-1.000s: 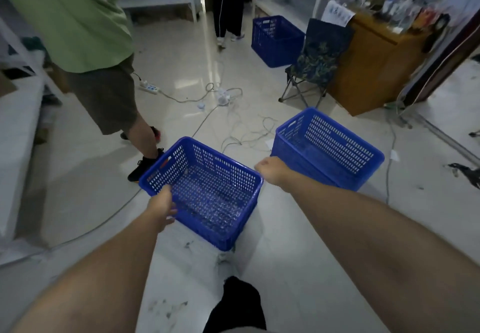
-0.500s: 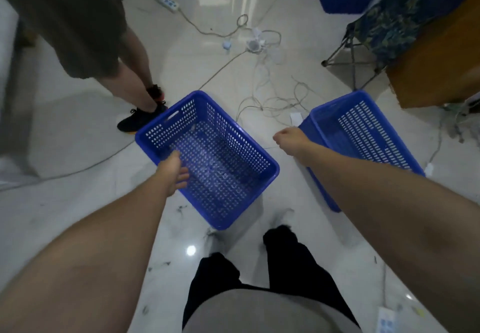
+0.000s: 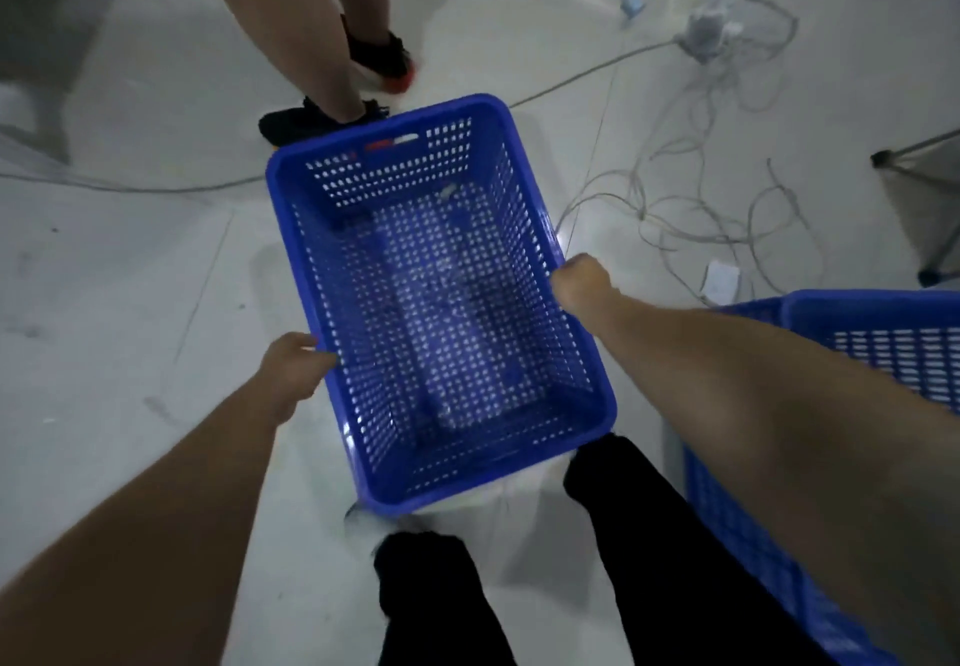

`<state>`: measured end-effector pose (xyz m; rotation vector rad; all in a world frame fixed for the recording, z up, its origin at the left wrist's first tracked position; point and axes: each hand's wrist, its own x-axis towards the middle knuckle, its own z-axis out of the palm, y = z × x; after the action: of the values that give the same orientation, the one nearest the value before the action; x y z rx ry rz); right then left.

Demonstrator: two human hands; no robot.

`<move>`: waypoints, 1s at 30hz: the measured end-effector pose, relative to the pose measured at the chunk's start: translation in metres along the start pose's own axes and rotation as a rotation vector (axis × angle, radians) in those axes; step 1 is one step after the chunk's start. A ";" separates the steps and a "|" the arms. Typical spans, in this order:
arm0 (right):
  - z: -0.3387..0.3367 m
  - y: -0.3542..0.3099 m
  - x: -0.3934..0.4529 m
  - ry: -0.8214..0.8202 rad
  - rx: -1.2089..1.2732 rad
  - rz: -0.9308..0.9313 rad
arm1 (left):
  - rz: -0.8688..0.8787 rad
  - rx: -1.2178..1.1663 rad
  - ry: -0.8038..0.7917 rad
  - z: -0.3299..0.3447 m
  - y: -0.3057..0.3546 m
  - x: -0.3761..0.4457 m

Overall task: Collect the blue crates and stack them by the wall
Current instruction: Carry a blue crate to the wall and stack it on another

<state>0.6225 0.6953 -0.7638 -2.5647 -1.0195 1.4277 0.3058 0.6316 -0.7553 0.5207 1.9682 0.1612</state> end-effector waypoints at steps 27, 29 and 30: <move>0.046 -0.123 -0.156 0.070 -0.103 -0.348 | -0.165 -1.064 0.214 -0.148 -0.170 -0.112; 0.059 -0.162 -0.219 0.089 -0.176 -0.440 | -0.139 -1.121 0.218 -0.183 -0.200 -0.153; 0.069 -0.181 -0.252 0.087 -0.185 -0.488 | -0.132 -1.162 0.220 -0.201 -0.216 -0.174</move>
<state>0.3823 0.6779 -0.5557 -2.2284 -1.6793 1.1274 0.1282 0.3872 -0.5945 -0.4010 1.7426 1.2136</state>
